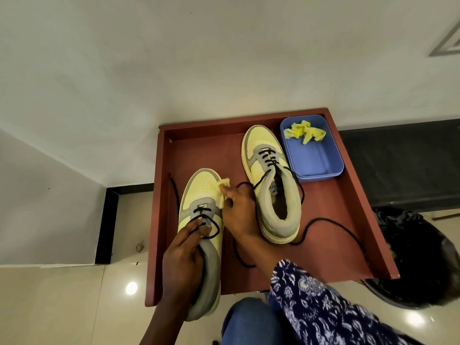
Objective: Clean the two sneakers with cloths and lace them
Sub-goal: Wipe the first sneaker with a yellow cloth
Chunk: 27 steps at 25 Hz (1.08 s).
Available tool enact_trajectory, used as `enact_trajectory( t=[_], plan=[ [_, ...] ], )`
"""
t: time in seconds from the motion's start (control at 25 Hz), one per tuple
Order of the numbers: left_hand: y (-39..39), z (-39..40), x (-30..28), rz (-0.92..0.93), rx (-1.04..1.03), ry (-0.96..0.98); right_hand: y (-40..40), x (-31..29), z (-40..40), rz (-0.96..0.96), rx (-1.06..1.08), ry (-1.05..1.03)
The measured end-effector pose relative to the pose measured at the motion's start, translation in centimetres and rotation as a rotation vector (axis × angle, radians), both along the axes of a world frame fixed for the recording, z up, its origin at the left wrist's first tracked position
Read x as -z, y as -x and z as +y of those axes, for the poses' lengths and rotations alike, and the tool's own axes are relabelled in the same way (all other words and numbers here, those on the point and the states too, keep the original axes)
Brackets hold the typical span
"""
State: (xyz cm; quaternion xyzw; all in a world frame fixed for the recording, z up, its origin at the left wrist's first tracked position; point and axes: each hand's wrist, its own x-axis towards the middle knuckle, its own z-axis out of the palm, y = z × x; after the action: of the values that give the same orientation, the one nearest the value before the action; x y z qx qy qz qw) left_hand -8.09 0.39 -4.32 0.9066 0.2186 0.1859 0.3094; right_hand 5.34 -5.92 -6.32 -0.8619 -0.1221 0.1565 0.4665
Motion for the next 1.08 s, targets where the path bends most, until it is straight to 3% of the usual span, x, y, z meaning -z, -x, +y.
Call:
enact_trajectory(
  t=[0.24, 0.4, 0.56, 0.92, 1.08],
  plan=[
    [0.0, 0.0, 0.0, 0.004, -0.007, 0.008, 5.7, 1.0, -2.5, 0.026, 0.079, -0.068],
    [-0.1, 0.0, -0.2, 0.006, -0.005, -0.010, 4.1, 0.6, -1.7, 0.153, 0.083, -0.001],
    [-0.1, -0.1, -0.3, 0.002, -0.015, -0.002, 0.8, -0.8, 0.0, 0.144, 0.028, 0.126],
    [-0.2, 0.2, 0.3, -0.033, 0.006, 0.015, -4.2, -2.4, 4.3, 0.019, -0.136, 0.307],
    [-0.1, 0.2, 0.3, -0.048, 0.012, 0.037, -5.5, -2.3, 5.9, -0.123, -0.315, 0.336]
  ],
)
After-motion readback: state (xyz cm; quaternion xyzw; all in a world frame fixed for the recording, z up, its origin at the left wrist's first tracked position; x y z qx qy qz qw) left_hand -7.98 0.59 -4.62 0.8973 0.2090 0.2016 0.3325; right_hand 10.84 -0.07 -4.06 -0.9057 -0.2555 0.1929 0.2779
